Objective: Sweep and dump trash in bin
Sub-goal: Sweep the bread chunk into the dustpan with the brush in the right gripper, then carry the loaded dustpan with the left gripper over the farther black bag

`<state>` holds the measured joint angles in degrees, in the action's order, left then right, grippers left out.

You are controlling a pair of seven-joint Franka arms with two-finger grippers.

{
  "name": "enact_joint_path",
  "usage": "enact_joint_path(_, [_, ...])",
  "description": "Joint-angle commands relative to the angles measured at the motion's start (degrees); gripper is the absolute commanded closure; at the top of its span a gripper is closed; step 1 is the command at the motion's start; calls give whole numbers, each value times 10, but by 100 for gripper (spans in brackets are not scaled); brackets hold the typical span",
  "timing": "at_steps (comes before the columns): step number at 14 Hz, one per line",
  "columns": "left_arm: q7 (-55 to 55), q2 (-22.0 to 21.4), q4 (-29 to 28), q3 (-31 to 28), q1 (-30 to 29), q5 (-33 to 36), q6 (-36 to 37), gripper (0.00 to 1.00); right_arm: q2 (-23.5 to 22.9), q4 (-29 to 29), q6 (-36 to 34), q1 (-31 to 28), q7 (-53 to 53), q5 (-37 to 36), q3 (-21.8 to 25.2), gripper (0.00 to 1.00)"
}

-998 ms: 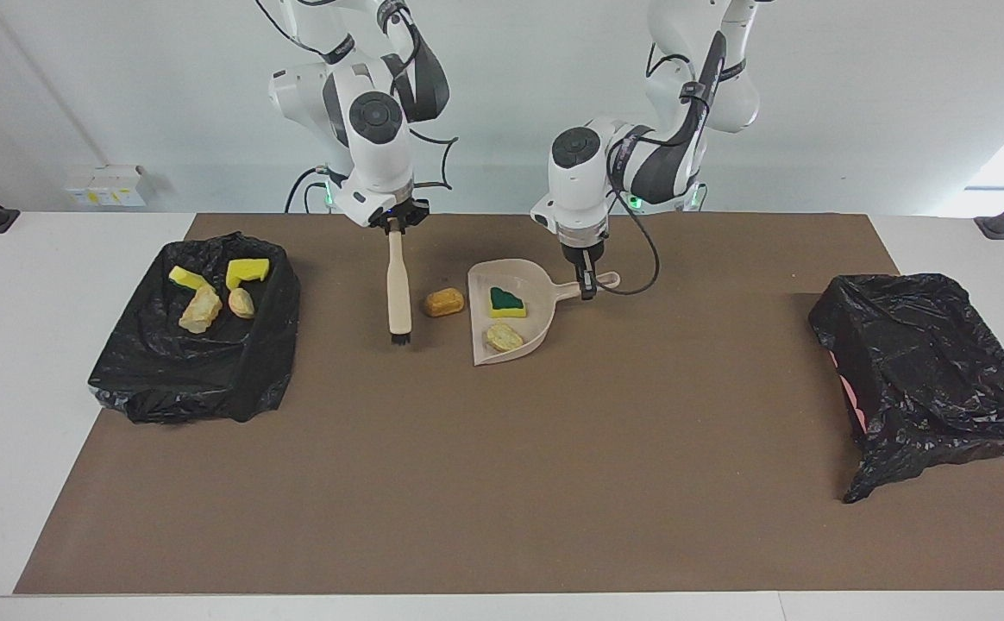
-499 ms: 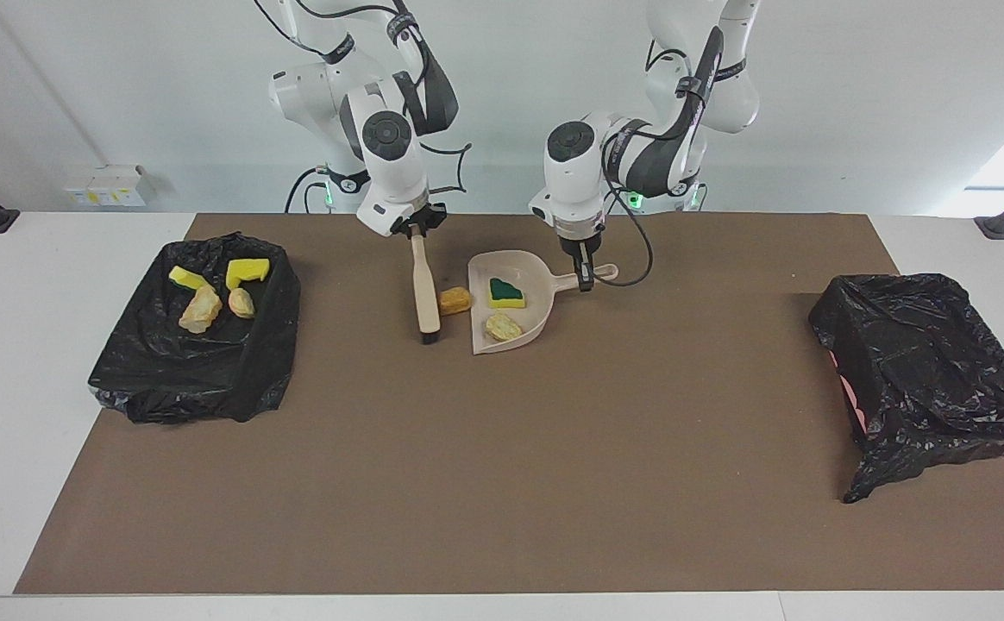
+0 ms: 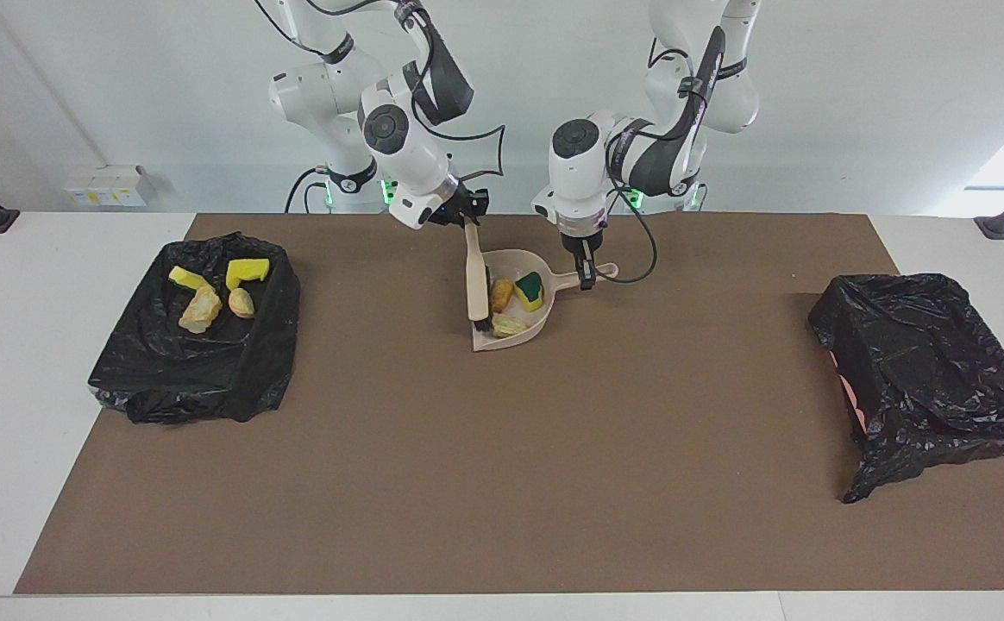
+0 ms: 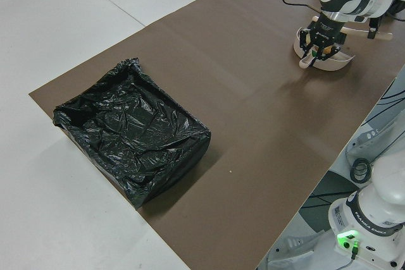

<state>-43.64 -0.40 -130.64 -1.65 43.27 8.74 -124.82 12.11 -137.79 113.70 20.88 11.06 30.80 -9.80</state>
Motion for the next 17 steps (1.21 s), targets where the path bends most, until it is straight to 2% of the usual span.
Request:
enact_joint_path(1, [1, -8, -20, -5, -18, -11, -30, 100, 4, 16, -6, -1, 17, 2, -1, 100])
enact_joint_path(6, [-15, 11, 33, -8, -80, -20, -34, 100, 65, 59, -70, -5, 143, -115, -1, 100])
enact_joint_path(10, [-77, 44, 87, -12, -148, -26, -26, 100, 92, 53, -97, 1, 139, -121, -7, 100])
enact_joint_path(13, [-152, 79, 153, -12, -196, -48, -11, 100, 45, 49, -84, 56, 150, -115, -24, 100])
enact_joint_path(15, [-207, 113, 216, -11, -230, -54, 38, 100, 36, 39, -76, 78, 169, -111, -24, 100])
enact_joint_path(17, [-260, 140, 271, -12, -263, -75, 74, 100, 15, 30, -39, 114, 225, -111, -25, 100])
